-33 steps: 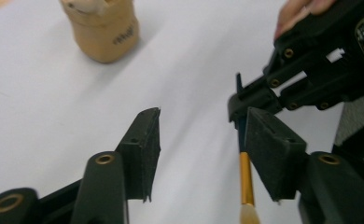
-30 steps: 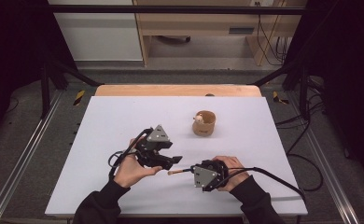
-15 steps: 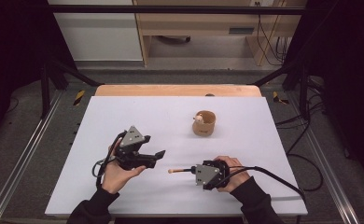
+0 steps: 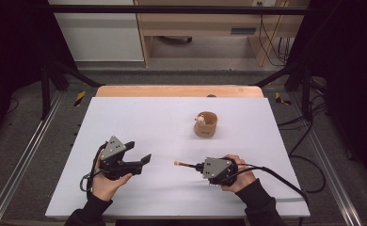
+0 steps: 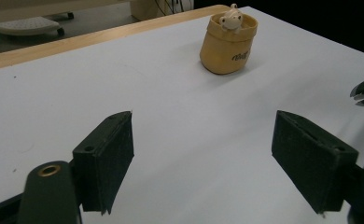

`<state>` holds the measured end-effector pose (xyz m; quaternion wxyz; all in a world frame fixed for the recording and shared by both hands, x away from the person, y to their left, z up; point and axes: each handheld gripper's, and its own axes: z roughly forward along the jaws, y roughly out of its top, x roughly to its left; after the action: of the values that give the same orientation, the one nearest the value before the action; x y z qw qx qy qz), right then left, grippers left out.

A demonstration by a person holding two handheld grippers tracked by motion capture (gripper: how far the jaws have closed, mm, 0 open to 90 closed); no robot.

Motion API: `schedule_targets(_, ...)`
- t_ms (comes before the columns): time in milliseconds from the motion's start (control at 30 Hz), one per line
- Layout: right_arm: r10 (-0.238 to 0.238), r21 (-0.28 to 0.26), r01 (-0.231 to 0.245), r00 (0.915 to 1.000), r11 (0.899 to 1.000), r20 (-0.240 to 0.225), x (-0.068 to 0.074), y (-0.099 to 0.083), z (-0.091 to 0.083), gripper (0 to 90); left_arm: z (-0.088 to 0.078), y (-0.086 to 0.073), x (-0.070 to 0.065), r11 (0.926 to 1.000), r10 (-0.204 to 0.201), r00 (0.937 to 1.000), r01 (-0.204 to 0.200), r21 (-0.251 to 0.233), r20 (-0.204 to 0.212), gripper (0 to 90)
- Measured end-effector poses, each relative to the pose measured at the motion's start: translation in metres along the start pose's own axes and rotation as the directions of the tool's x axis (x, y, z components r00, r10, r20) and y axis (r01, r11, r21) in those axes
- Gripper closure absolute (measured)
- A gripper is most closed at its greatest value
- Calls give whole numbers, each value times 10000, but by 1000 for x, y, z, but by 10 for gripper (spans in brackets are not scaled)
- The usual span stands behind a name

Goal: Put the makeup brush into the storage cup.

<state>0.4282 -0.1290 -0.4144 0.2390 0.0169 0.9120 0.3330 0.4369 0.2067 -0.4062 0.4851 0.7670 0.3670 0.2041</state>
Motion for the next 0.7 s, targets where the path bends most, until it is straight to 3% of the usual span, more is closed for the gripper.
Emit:
schedule_targets(200,845,-383,-829,9956,9958,396,-7,-2,-4,837,0,-11,6,9998,-148,9995,151,121,-267,204)
schedule_targets(367,1854,-1005,-1750,9770,9794,1052,-16,-5,-13,837,0,-20,13,9993,-275,9986,285,226,-446,204)
schedule_targets(400,1854,-1005,-1750,9770,9794,1052,-16,-5,-13,837,0,-20,13,9993,-275,9986,285,226,-446,204)
schedule_targets(467,2173,-1153,-2031,9677,9724,1279,-20,-6,-16,836,0,-22,14,9992,-355,9981,365,186,-512,204)
schedule_targets(500,2487,-1360,-2294,9573,9638,1477,-24,-6,-19,836,-1,-24,16,9990,-388,9978,400,218,-529,204)
schedule_targets(600,2772,-1546,-2527,9464,9551,1658,-26,-6,-22,836,-1,-25,17,9988,-410,9976,424,234,-560,204)
schedule_targets(633,3083,-1817,-2762,9338,9438,1819,-29,-6,-24,837,-2,-27,18,9987,-438,9974,453,247,-577,204)
schedule_targets(667,3083,-1817,-2762,9338,9438,1819,-29,-6,-24,837,-2,-27,18,9987,-438,9974,453,247,-577,204)
schedule_targets(700,3361,-2063,-2964,9213,9325,1954,-33,-5,-26,836,-1,-28,18,9983,-464,9973,483,313,-571,204)
